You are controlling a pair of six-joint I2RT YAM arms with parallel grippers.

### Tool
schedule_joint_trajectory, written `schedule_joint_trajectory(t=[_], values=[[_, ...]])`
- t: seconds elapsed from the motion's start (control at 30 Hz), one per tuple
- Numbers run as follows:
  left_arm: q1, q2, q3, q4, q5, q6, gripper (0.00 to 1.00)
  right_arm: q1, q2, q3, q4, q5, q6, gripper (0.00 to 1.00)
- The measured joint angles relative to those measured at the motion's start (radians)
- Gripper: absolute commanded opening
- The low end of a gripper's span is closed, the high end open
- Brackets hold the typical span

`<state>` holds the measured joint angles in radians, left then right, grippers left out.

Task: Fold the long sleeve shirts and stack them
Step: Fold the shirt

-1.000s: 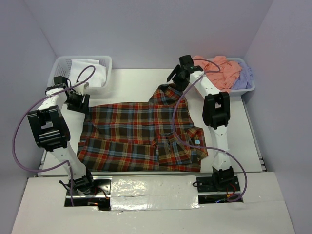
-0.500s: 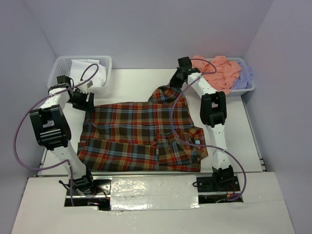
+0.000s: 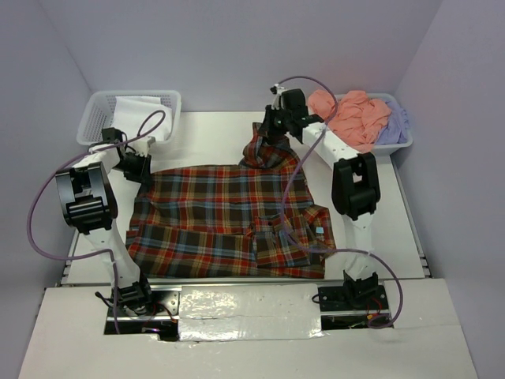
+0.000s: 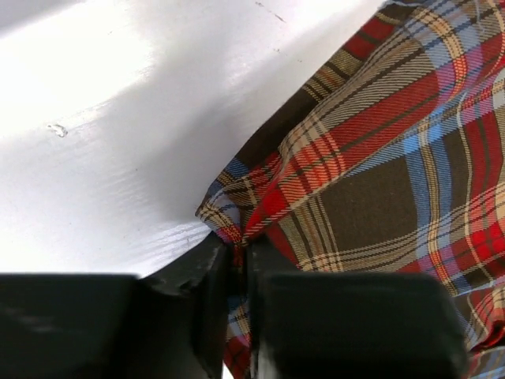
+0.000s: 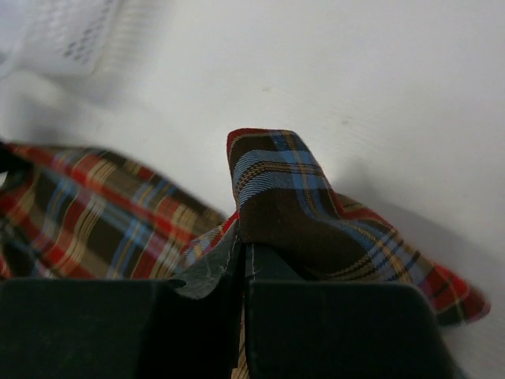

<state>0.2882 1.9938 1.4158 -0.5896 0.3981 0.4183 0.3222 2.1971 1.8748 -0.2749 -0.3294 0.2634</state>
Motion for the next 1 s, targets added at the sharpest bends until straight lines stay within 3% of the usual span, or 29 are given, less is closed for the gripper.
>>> schedule_joint_trajectory(t=[0.17,0.3,0.4,0.47,0.53,0.63,0.83,1.0], values=[[0.0,-0.016,-0.031,0.014,0.007,0.006,0.0,0.089,-0.221,-0.181,0.052,-0.03,-0.197,0.11],[0.0,-0.037,-0.049,0.013,0.006,0.026,0.0,0.159,-0.373,-0.366,0.085,-0.026,-0.306,0.16],[0.0,-0.06,-0.066,0.021,0.005,0.029,0.0,0.219,-0.456,-0.515,0.081,-0.006,-0.346,0.25],[0.0,-0.077,-0.082,0.021,0.002,0.032,0.0,0.258,-0.499,-0.617,0.067,0.014,-0.359,0.43],[0.0,-0.09,-0.096,0.022,-0.001,0.04,0.0,0.298,-0.537,-0.718,0.056,0.036,-0.365,0.53],[0.0,-0.094,-0.103,0.023,-0.006,0.053,0.0,0.36,-0.581,-0.842,0.017,0.071,-0.365,0.59],[-0.003,-0.094,-0.114,0.026,-0.02,0.061,0.0,0.409,-0.697,-0.914,-0.089,0.135,-0.346,0.66],[-0.004,-0.094,-0.114,0.031,-0.023,0.075,0.0,0.309,-0.787,-0.83,-0.084,0.078,-0.261,0.61]])
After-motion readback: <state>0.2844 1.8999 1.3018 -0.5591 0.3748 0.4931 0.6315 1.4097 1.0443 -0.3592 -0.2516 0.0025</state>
